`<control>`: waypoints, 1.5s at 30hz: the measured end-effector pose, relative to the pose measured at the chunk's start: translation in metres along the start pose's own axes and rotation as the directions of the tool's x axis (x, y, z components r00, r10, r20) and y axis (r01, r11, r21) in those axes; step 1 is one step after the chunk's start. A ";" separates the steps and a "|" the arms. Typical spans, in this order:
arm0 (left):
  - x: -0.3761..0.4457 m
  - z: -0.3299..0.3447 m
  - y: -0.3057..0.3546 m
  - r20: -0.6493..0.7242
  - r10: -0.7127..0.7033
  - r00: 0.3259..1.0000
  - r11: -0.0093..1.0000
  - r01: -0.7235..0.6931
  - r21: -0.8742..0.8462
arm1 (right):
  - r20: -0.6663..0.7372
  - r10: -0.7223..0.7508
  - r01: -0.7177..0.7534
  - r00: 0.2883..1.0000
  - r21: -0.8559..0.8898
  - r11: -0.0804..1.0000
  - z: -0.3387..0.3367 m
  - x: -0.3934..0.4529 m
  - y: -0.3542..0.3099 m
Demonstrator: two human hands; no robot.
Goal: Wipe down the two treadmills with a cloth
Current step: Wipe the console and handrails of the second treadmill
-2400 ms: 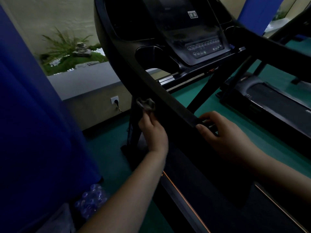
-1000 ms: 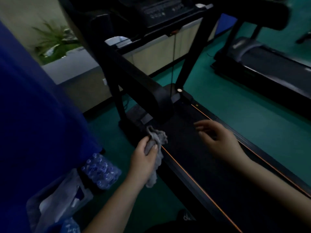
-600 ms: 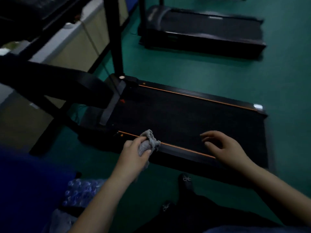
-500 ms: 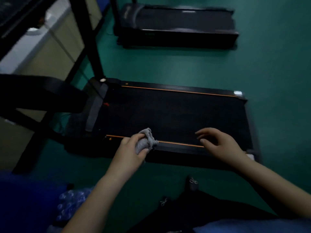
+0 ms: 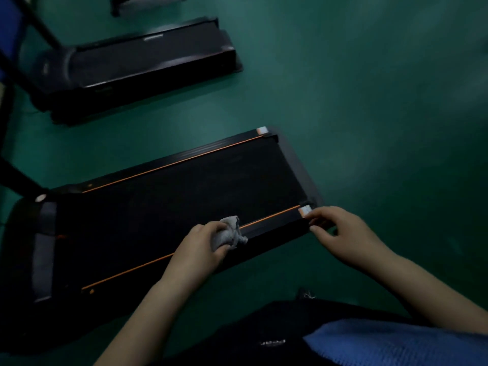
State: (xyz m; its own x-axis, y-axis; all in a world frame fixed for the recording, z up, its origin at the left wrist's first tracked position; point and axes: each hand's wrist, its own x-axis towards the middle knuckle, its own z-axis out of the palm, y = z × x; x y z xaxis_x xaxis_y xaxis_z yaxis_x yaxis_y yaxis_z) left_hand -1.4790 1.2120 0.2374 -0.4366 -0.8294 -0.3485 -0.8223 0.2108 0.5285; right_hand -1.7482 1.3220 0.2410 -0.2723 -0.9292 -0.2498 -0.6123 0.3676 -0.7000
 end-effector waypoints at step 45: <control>0.569 0.096 0.457 -0.067 -0.059 0.996 0.992 0.051 -0.116 | 0.045 0.067 -0.062 0.997 -0.096 0.993 -0.480 0.507 0.292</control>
State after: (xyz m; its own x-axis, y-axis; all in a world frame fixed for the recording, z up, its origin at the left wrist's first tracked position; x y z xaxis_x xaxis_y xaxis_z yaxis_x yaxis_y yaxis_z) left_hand -2.1384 0.8858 0.2058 -0.3618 -0.8732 -0.3265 -0.7956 0.1067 0.5963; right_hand -2.4211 0.9767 0.2310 -0.2790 -0.9033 -0.3259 -0.6626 0.4267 -0.6155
